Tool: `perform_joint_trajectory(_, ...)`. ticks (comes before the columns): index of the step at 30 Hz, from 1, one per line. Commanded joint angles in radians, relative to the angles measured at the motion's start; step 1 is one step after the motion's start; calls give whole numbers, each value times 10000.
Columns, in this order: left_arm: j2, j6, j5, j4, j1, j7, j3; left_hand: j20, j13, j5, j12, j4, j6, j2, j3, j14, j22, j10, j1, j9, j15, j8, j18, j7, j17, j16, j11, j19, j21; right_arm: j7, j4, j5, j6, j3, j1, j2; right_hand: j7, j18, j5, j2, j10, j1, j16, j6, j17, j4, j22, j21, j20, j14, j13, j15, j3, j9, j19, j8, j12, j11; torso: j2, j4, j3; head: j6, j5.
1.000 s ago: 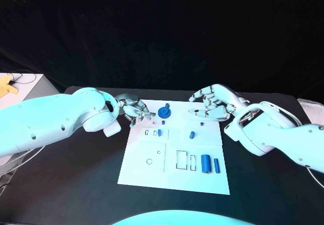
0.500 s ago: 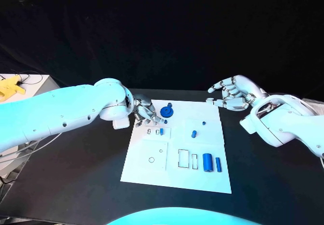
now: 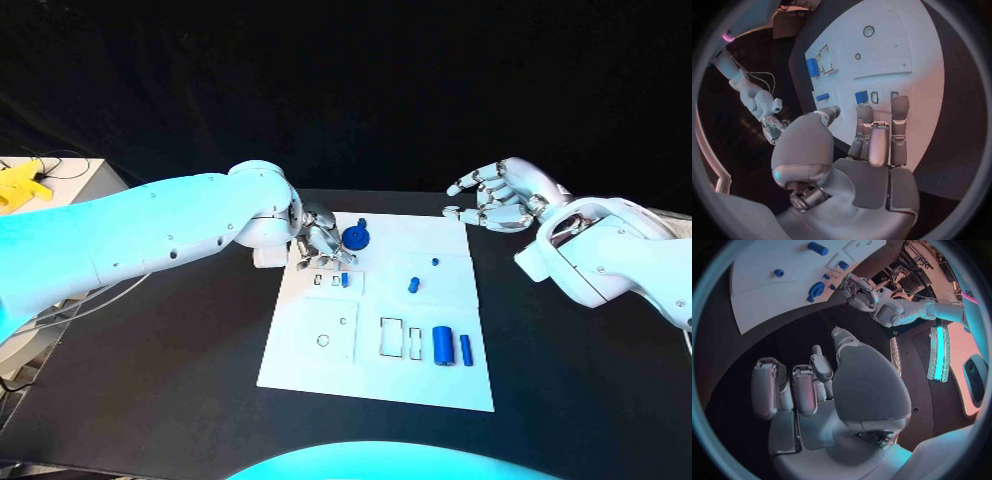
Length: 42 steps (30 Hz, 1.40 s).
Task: Assemble the parts on the task board
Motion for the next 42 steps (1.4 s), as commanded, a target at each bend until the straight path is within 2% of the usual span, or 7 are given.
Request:
perform_joint_trajectory(1, 108, 476, -86, -129, 18, -105, -9, -3, -23, -36, -40, -2, -89, -20, -49, 32, 8, -59, -111, 16, -42, 50, -8, 7, -12, -9, 14, 26, -50, 3, -17, 125, 305, 7, 8, 13, 5, 139, 32, -37, -72, -52, -41, -65, 1324, 21, 1987, -36, -20, 570, -14, -6, 53, -10, 337, 57, -60, 4, 5, 13, -22, -9, -52)
perform_joint_trajectory(13, 373, 565, -192, -417, 16, -124, -168, 0, -38, -24, -50, -14, -103, 14, -59, 14, 4, -82, -111, 29, -39, 48, -9, 8, -52, -25, 14, 23, -53, 14, -24, 189, 317, 8, 13, 38, 5, 139, 32, -37, -72, -52, -41, -65, 1324, 21, 1987, -36, -20, 570, -14, -6, 53, -10, 337, 57, -60, 4, 35, 15, -45, -87, -85)
perform_joint_trajectory(20, 396, 645, -289, -463, 15, -134, -192, 3, -25, 10, -46, -26, -103, 62, -56, 12, 6, -91, -67, 53, -38, 60, -9, 4, -39, -20, 12, 22, -54, 5, -39, 191, 299, 9, 14, 47, 8, 141, 44, -37, -86, -59, -46, -76, 1320, 20, 1985, -46, -17, 567, -27, -4, 57, -11, 334, 59, -73, 6, 42, 39, -41, -143, -101)
perform_joint_trajectory(28, 503, 697, -323, -531, 8, -143, -234, 4, -28, 33, -49, -31, -108, 89, -51, 15, 17, -102, -28, 69, -39, 65, -11, 3, -20, -13, 11, 27, -50, -2, -40, 192, 295, 9, 14, 69, 8, 141, 44, -37, -86, -59, -46, -76, 1320, 20, 1985, -46, -17, 567, -27, -4, 57, -11, 334, 59, -73, 6, 51, 4, -44, -182, -97)
perform_joint_trajectory(36, 554, 661, -331, -549, 0, -146, -272, 7, -11, 62, -42, -39, -125, 141, -38, 18, 21, -115, 78, 103, -39, 71, -11, 4, 6, -1, 10, 27, -48, -20, -33, 192, 304, 9, 13, 81, 10, 140, 58, -30, -82, -67, -40, -86, 1328, 17, 1985, -46, -14, 568, -24, 0, 70, -11, 334, 69, -63, 8, 45, 32, -38, -229, -119)
perform_joint_trajectory(42, 609, 683, -334, -552, -8, -147, -293, 9, 6, 81, -36, -48, -147, 185, -19, 23, 37, -130, 223, 142, -36, 75, -14, 7, 32, 12, 13, 33, -38, -10, -38, 192, 286, 9, 13, 111, 10, 140, 58, -30, -82, -67, -40, -86, 1328, 17, 1985, -46, -14, 568, -24, 0, 70, -11, 334, 69, -63, 8, 48, 23, -36, -262, -116)
